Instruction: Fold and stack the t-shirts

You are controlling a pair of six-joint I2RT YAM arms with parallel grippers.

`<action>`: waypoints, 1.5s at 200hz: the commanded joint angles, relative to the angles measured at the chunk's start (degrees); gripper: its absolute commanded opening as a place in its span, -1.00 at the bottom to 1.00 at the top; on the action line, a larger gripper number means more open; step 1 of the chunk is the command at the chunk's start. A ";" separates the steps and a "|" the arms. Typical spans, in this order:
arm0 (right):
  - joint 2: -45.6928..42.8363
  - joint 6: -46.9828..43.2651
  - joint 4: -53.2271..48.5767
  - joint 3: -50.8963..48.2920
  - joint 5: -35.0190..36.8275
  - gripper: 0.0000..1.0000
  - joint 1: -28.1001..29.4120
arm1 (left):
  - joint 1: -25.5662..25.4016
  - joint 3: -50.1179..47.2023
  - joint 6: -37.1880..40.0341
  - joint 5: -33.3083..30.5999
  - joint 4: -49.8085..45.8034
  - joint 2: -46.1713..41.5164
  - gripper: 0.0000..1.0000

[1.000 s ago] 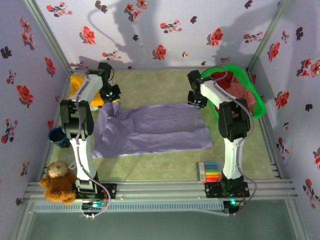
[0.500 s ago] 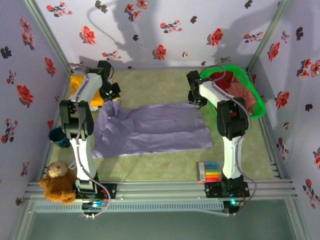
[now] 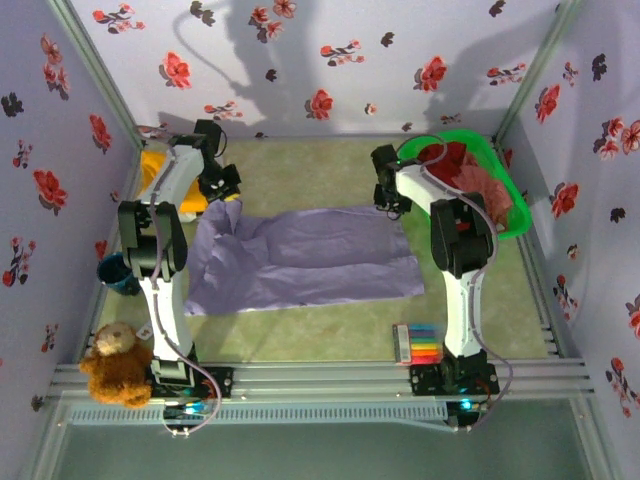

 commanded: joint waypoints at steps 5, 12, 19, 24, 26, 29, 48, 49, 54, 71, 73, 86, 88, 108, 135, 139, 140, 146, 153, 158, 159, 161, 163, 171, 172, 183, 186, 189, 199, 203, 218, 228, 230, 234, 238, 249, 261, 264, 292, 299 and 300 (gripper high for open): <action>0.26 -0.26 -0.23 -1.10 -0.49 -0.66 -0.07 | 0.10 2.09 -0.13 0.94 -2.03 -3.18 -1.00; 0.01 -0.26 -0.14 -1.21 -0.63 -0.73 -0.07 | 0.19 2.31 -0.13 0.94 -2.20 -3.35 -1.00; -0.27 -0.37 -0.18 -1.12 -0.70 -0.81 -0.05 | 0.27 2.54 -0.13 0.94 -2.31 -3.53 -1.00; -0.50 -0.39 -0.21 -1.14 -0.67 -0.84 -0.07 | 0.28 2.79 -0.13 0.89 -2.42 -3.62 -1.00; -0.61 -0.43 -0.22 -1.19 -0.70 -0.85 -0.05 | 0.28 2.90 -0.13 0.93 -2.47 -3.67 -1.00; -0.73 -0.45 -0.30 -1.14 -0.61 -0.86 -0.02 | 0.34 3.05 -0.13 0.94 -2.58 -3.71 -1.00; -1.94 -0.62 -0.74 -1.10 -0.43 -0.98 -0.06 | 0.54 4.22 -0.20 0.94 -3.34 -4.22 -1.00; -2.04 -0.62 -0.75 -1.11 -0.41 -0.99 -0.07 | 0.59 4.28 -0.21 0.94 -3.37 -4.23 -1.00; -2.33 -0.69 -0.86 -1.18 -0.24 -1.00 -0.07 | 0.69 4.49 -0.29 0.94 -3.46 -4.45 -1.00; -3.66 -0.79 -1.59 -1.21 -0.06 -1.00 -0.07 | 1.43 4.95 -0.59 1.08 -3.65 -5.36 -1.00; -3.82 -0.79 -1.67 -1.21 -0.15 -1.00 -0.05 | 1.60 4.96 -0.69 1.15 -3.68 -5.49 -1.00; -4.90 -0.87 -2.29 -1.42 -0.56 -1.00 -0.04 | 2.68 4.87 -1.24 1.91 -3.65 -6.29 -1.00; -5.09 -0.88 -2.37 -1.51 -0.63 -1.00 -0.06 | 2.83 4.87 -1.33 2.09 -3.65 -6.45 -1.00; -7.21 -1.21 -3.58 -2.21 -0.75 -1.00 -0.11 | 4.17 4.96 -2.02 2.92 -4.42 -7.94 -1.00; -9.27 -1.98 -7.34 -2.90 0.52 -1.00 -0.13 | 5.44 4.18 -2.42 4.02 -5.10 -10.00 -1.00; -9.69 -2.10 -7.75 -3.13 0.72 -1.00 -0.13 | 5.61 4.09 -2.42 4.26 -5.31 -10.30 -1.00; -9.78 -2.15 -7.90 -3.27 0.74 -1.00 -0.19 | 5.67 4.04 -2.42 4.32 -5.36 -10.30 -1.00; -10.40 -2.32 -8.43 -3.67 0.91 -1.00 -0.23 | 5.86 3.91 -2.44 4.43 -5.88 -10.61 -1.00; -11.09 -2.53 -9.22 -4.20 1.21 -1.00 -0.18 | 6.09 3.59 -2.46 4.60 -6.50 -11.14 -1.00; -11.52 -2.63 -9.62 -4.53 1.28 -1.00 -0.33 | 6.29 3.20 -2.58 4.75 -6.72 -11.58 -1.00; -11.62 -2.68 -9.76 -4.63 1.28 -1.00 -0.29 | 6.31 3.16 -2.63 4.83 -6.81 -11.61 -1.00; -11.78 -2.73 -9.90 -4.81 1.28 -1.00 -0.34 | 6.38 2.95 -2.67 4.95 -6.95 -11.82 -1.00; -11.98 -2.83 -10.10 -4.97 1.24 -1.00 -0.40 | 6.46 2.81 -2.74 5.15 -7.05 -12.05 -1.00; -12.63 -2.93 -10.94 -5.74 0.89 -1.00 -0.50 | 6.84 1.79 -3.12 5.79 -7.17 -13.05 -1.00; -12.70 -3.00 -11.03 -5.76 0.82 -1.00 -0.50 | 6.86 1.57 -3.21 5.78 -7.13 -13.22 -1.00; -13.90 -3.10 -12.05 -7.24 0.15 -1.00 -0.47 | 7.37 -0.05 -4.08 6.25 -7.23 -15.15 -1.00; -14.20 -3.08 -12.27 -7.72 0.00 -1.00 -0.47 | 7.54 -0.48 -4.45 6.39 -7.26 -15.71 -1.00; -14.58 -3.14 -12.41 -8.18 -0.20 -1.00 -0.50 | 7.65 -1.00 -4.75 6.66 -7.19 -16.45 -1.00; -15.62 -3.29 -13.23 -9.35 -0.54 -1.00 -0.51 | 7.75 -3.27 -5.78 7.51 -6.47 -18.49 -1.00; -15.98 -3.32 -13.54 -9.68 -0.73 -1.00 -0.50 | 7.75 -4.04 -5.92 8.18 -6.23 -19.21 -1.00; -17.33 -3.43 -14.64 -10.85 -1.36 -1.00 -0.51 | 7.77 -6.42 -5.81 9.34 -7.17 -20.94 -1.00; -17.89 -3.74 -15.66 -11.24 -1.46 -1.00 -0.51 | 7.80 -8.16 -5.35 9.38 -7.77 -22.05 -1.00; -17.94 -3.81 -15.93 -11.23 -1.52 -1.00 -0.51 | 7.83 -8.56 -5.32 9.34 -7.85 -22.19 -1.00; -17.98 -4.03 -16.45 -11.24 -1.53 -1.00 -0.51 | 7.90 -9.16 -5.24 9.41 -8.00 -22.56 -1.00; -18.03 -4.16 -16.98 -11.14 -1.47 -1.00 -0.54 | 7.92 -9.82 -5.15 9.53 -8.13 -22.95 -1.00; -18.13 -4.49 -18.54 -11.06 -1.48 -1.00 -0.54 | 8.14 -11.12 -4.76 9.77 -8.67 -23.94 -1.00; -18.24 -4.79 -19.90 -11.01 -1.54 -1.00 -0.51 | 8.44 -12.03 -4.53 9.99 -9.42 -25.01 -1.00; -18.29 -4.82 -20.18 -11.12 -1.54 -1.00 -0.44 | 8.49 -12.31 -4.53 10.12 -9.62 -25.25 -1.00; -17.65 -5.38 -22.35 -11.73 -1.27 -1.00 -0.53 | 8.55 -14.16 -3.47 11.18 -11.54 -26.73 -1.00; -17.39 -5.53 -22.77 -11.92 -0.95 -1.00 -0.47 | 8.62 -14.43 -2.86 11.27 -12.62 -26.79 -1.00; -17.37 -5.62 -22.84 -11.97 -0.89 -1.00 -0.49 | 8.67 -14.45 -2.77 11.25 -12.75 -26.81 -1.00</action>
